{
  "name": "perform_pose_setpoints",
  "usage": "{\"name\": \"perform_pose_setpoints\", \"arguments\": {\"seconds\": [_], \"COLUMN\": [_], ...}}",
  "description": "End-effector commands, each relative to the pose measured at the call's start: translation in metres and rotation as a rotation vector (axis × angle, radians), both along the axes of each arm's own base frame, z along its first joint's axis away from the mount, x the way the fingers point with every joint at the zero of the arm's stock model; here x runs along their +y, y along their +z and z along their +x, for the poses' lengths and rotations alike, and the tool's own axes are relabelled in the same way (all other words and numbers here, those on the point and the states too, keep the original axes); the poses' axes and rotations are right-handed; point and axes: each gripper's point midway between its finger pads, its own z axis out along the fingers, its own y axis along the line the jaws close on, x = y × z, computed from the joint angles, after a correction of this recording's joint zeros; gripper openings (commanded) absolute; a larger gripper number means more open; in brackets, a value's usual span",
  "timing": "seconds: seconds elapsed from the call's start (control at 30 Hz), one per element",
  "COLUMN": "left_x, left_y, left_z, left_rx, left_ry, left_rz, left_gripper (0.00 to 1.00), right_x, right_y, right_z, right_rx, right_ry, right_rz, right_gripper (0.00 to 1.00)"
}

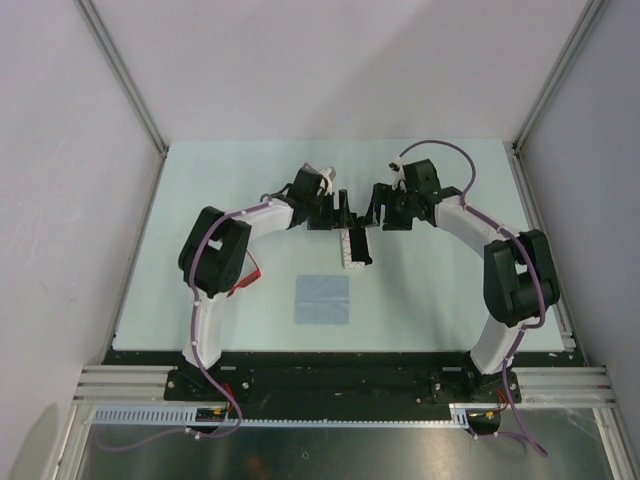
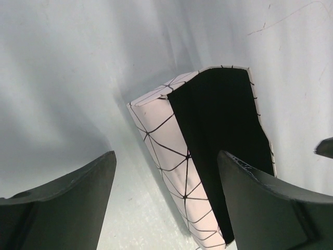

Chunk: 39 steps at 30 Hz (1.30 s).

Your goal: Organize the sunglasses

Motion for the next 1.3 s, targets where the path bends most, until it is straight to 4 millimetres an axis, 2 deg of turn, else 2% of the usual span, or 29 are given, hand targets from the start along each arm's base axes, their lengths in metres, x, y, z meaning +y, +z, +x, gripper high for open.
{"name": "perform_pose_setpoints", "arguments": {"seconds": [0.0, 0.2, 0.27, 0.43, 0.53, 0.6, 0.73, 0.77, 0.93, 1.1, 1.27], "left_x": [0.001, 0.001, 0.003, 0.004, 0.004, 0.004, 0.002, 0.000, -0.001, 0.004, 0.007], "left_y": [0.049, 0.046, 0.042, 0.043, 0.040, 0.039, 0.029, 0.019, 0.001, -0.014, -0.027], "left_z": [0.011, 0.008, 0.005, 0.002, -0.001, -0.003, -0.010, -0.012, -0.021, -0.028, -0.031], "left_rx": [-0.090, -0.079, -0.073, -0.069, -0.056, -0.051, -0.017, 0.006, 0.059, 0.087, 0.104], "left_ry": [0.007, 0.000, 0.001, -0.002, -0.004, -0.008, -0.032, -0.039, -0.056, -0.052, -0.055], "left_rz": [-0.022, -0.026, -0.016, -0.018, -0.022, -0.024, -0.032, -0.029, -0.032, -0.006, 0.012], "left_gripper": [0.86, 0.86, 0.86, 0.84, 0.82, 0.81, 0.80, 0.80, 0.79, 0.71, 0.62], "right_x": [0.004, 0.008, 0.014, 0.041, 0.051, 0.053, 0.049, 0.047, 0.041, 0.023, 0.017], "right_y": [0.054, 0.062, 0.062, 0.056, 0.041, 0.031, 0.010, 0.008, -0.013, -0.024, -0.023], "right_z": [0.015, 0.009, 0.004, -0.014, -0.019, -0.018, -0.015, -0.014, -0.013, -0.010, -0.007], "right_rx": [-0.127, -0.143, -0.136, -0.133, -0.096, -0.072, -0.030, -0.022, 0.018, 0.055, 0.047], "right_ry": [-0.024, -0.014, 0.008, 0.078, 0.089, 0.081, 0.051, 0.048, 0.033, -0.032, -0.057], "right_rz": [0.045, 0.043, 0.045, 0.017, 0.010, -0.001, -0.031, -0.033, -0.070, -0.122, -0.140], "right_gripper": [0.73, 0.72, 0.68, 0.42, 0.32, 0.29, 0.24, 0.24, 0.22, 0.19, 0.19]}}
